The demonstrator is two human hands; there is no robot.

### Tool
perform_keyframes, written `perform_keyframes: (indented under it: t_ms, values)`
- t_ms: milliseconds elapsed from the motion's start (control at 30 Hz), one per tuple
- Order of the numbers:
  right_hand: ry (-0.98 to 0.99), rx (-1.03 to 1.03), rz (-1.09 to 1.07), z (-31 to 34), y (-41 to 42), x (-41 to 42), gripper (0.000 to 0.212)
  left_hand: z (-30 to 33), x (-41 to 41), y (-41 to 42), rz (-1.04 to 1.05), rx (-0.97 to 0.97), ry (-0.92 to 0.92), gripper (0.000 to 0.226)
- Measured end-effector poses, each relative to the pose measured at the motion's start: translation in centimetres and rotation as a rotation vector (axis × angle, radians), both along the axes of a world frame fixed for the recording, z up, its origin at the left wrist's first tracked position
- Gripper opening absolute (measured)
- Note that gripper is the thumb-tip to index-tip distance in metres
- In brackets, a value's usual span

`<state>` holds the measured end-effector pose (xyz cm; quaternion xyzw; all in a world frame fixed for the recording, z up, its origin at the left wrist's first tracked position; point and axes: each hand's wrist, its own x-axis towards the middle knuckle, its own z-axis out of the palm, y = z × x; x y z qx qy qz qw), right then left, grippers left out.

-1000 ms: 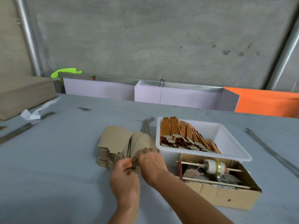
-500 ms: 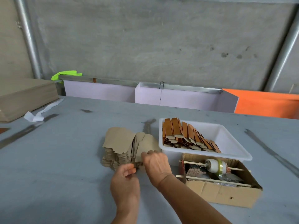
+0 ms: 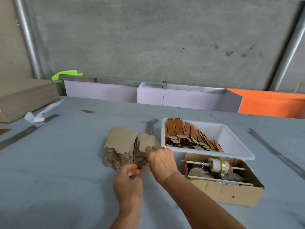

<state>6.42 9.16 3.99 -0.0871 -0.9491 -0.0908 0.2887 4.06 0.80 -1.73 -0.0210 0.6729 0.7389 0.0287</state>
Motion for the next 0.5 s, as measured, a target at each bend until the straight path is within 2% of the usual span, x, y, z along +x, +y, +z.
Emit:
perform_keyframes:
  t_ms: [133, 233, 267, 400, 500]
  values:
    - [0.218, -0.029, 0.033, 1.2, 0.7, 0.5, 0.038, 0.1, 0.1, -0.2, 0.001, 0.024, 0.028, 0.036]
    - [0.400, -0.229, 0.061, 2.1, 1.5, 1.7, 0.024, 0.6, 0.4, -0.2, -0.014, 0.058, 0.074, 0.024]
    - [0.449, -0.329, 0.070, 2.5, 1.9, 2.4, 0.017, 0.8, 0.6, -0.1, -0.027, 0.083, 0.092, 0.021]
    - [0.468, -0.863, 0.035, 2.6, 3.6, 6.7, 0.006, 2.4, 1.6, 0.5, -0.094, 0.223, 0.072, 0.041]
    - [0.410, -1.246, 0.004, 1.5, 4.7, 10.0, 0.017, 3.2, 2.7, 1.0, -0.199, 0.304, 0.019, 0.027]
